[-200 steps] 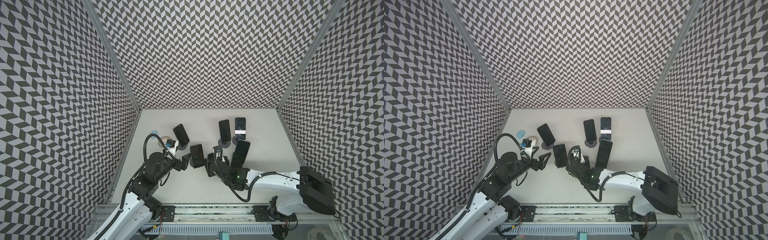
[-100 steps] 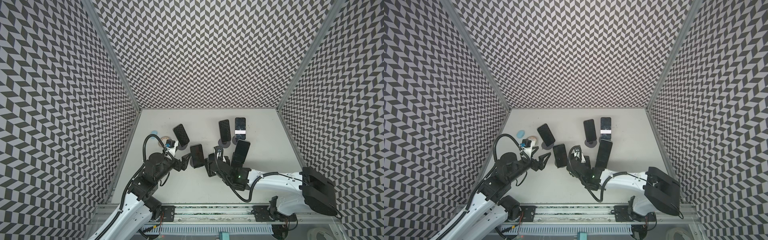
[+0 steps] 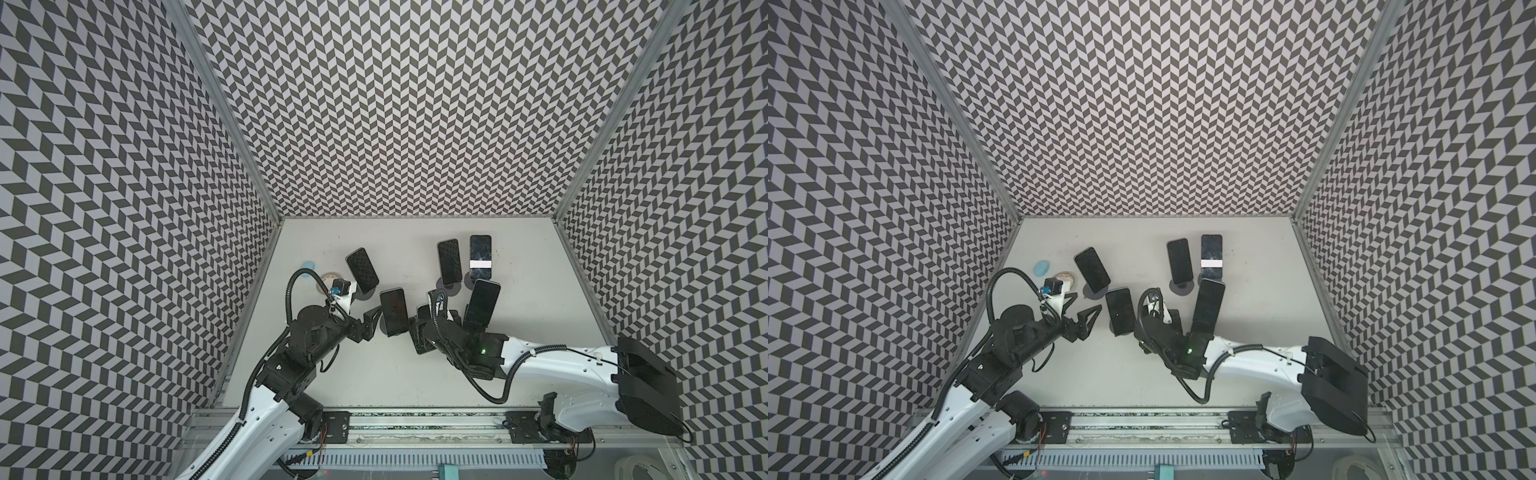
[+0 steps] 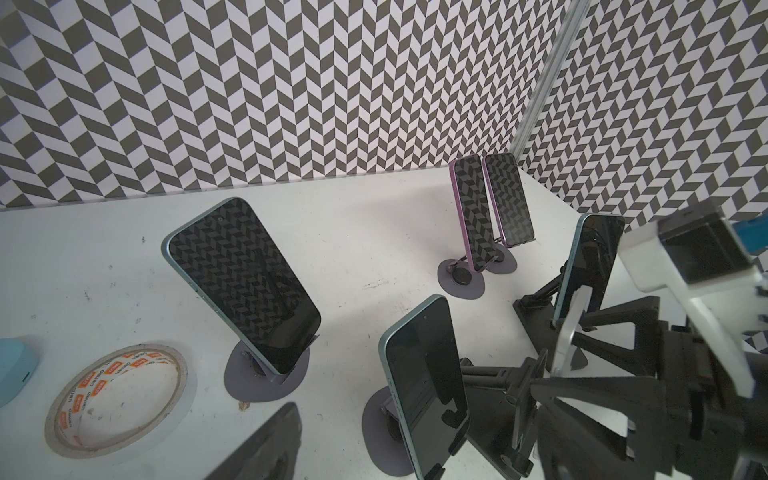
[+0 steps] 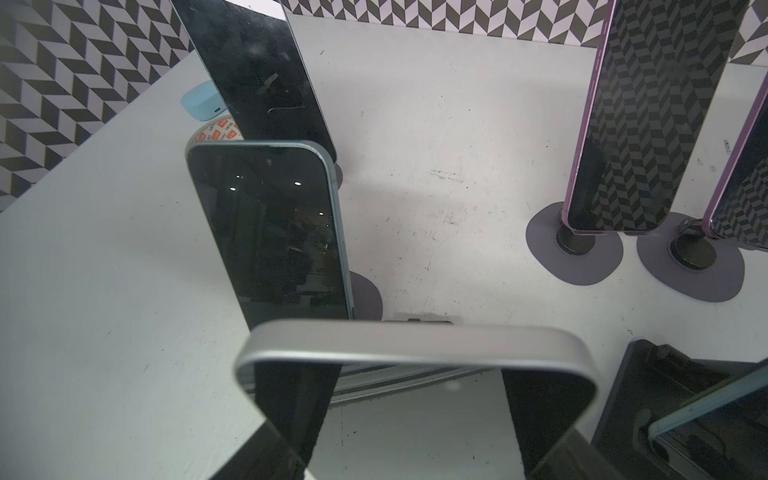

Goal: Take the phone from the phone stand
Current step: 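Lift the silver-framed phone up off its black stand with right gripper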

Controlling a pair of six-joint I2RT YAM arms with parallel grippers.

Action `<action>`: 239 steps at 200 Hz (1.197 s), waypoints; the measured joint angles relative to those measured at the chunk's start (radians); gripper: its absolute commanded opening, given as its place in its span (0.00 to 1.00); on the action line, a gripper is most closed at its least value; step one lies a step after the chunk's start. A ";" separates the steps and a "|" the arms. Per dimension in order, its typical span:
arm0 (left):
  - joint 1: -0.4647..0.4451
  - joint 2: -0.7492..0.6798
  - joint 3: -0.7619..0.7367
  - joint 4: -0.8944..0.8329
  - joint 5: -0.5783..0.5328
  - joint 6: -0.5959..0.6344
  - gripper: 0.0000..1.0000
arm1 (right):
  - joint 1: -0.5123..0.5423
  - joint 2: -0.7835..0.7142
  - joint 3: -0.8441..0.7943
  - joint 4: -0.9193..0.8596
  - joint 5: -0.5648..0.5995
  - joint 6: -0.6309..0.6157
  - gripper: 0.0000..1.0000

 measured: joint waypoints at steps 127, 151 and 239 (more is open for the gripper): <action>0.000 0.015 -0.006 0.007 0.011 0.000 0.88 | 0.000 -0.220 0.029 -0.164 -0.029 -0.002 0.60; 0.000 0.029 -0.006 0.008 0.020 0.000 0.87 | 0.000 -0.297 0.029 -0.217 -0.034 0.005 0.58; -0.048 0.064 0.018 0.053 0.050 0.032 0.84 | -0.065 -0.479 0.171 -0.616 -0.042 0.052 0.58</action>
